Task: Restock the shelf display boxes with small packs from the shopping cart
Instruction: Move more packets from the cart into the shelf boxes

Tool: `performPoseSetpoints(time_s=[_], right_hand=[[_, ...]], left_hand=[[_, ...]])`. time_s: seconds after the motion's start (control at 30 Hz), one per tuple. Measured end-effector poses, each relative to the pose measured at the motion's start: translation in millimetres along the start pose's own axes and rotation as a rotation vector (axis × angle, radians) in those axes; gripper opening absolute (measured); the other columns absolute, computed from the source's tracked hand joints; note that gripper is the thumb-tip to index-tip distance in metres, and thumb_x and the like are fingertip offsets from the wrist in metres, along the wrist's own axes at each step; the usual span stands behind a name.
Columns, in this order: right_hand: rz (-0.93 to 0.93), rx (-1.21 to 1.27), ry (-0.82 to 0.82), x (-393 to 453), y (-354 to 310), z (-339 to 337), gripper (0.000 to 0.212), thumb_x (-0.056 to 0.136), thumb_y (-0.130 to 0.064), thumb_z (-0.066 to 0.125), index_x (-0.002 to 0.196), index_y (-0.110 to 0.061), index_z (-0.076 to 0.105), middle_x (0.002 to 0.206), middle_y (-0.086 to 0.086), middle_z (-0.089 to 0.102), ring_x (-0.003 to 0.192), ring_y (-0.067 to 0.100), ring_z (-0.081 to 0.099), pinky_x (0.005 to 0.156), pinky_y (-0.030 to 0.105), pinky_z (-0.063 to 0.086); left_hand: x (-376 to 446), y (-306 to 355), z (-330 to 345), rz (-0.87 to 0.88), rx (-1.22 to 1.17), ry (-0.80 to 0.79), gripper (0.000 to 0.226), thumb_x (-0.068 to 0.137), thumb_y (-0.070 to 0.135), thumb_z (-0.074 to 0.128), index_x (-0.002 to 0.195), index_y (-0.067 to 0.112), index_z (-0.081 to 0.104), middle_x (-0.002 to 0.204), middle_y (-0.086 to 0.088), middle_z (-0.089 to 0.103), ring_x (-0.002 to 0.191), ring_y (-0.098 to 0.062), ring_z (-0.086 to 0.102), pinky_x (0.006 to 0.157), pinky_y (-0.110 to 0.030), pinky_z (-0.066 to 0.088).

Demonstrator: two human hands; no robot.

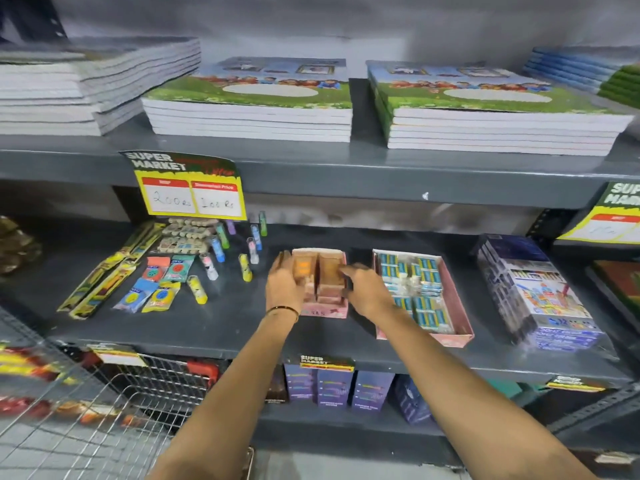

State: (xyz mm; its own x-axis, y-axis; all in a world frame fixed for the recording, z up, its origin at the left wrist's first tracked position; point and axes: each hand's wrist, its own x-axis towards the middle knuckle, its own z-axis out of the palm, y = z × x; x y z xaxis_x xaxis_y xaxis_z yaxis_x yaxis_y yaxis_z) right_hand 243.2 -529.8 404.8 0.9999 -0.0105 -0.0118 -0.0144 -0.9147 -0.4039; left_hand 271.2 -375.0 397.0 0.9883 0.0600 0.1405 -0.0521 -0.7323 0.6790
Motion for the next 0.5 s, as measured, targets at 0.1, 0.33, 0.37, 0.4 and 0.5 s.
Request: performPoseSetpoints(time_s=[0.1,0.33,0.37,0.4,0.5], right_hand=[[0.017,0.026,-0.003,7,-3,12,0.05,0.084,0.004,0.052,0.129,-0.018,0.056,0.13,0.016,0.056,0.114,0.034,0.058,0.103,0.036,0.046],[0.042,0.056,0.026,18,-11,16,0.045,0.082,0.006,0.05,0.12,-0.014,0.063,0.128,0.015,0.055,0.109,0.033,0.061,0.101,0.032,0.044],[0.04,0.049,0.03,19,-11,17,0.045,0.082,0.006,0.051,0.121,-0.014,0.063,0.128,0.015,0.054,0.109,0.033,0.061,0.101,0.032,0.044],[0.047,0.042,0.022,18,-13,15,0.045,0.082,0.005,0.051,0.121,-0.014,0.062,0.129,0.015,0.054,0.11,0.033,0.061,0.102,0.033,0.044],[0.054,0.027,0.013,18,-14,14,0.045,0.083,0.005,0.052,0.124,-0.015,0.06,0.129,0.015,0.053,0.11,0.032,0.06,0.103,0.034,0.044]], left_hand=[[6,-15,-5,-0.056,0.04,-0.115,0.046,0.084,0.002,0.055,0.129,0.007,0.049,0.127,-0.023,0.057,0.117,-0.037,0.053,0.098,-0.04,0.044],[14,-17,2,-0.087,-0.047,-0.129,0.036,0.079,-0.008,0.051,0.104,0.011,0.068,0.1,-0.019,0.072,0.093,-0.033,0.066,0.087,-0.037,0.054],[17,-18,2,-0.077,-0.042,-0.131,0.033,0.08,-0.006,0.052,0.102,0.012,0.069,0.098,-0.018,0.073,0.091,-0.033,0.066,0.086,-0.037,0.055],[17,-19,1,-0.071,-0.037,-0.14,0.031,0.08,-0.004,0.055,0.102,0.013,0.069,0.097,-0.017,0.073,0.091,-0.032,0.067,0.086,-0.037,0.055],[19,-21,-1,-0.045,-0.016,-0.164,0.026,0.082,0.001,0.058,0.103,0.013,0.068,0.099,-0.015,0.073,0.092,-0.03,0.067,0.088,-0.035,0.055]])
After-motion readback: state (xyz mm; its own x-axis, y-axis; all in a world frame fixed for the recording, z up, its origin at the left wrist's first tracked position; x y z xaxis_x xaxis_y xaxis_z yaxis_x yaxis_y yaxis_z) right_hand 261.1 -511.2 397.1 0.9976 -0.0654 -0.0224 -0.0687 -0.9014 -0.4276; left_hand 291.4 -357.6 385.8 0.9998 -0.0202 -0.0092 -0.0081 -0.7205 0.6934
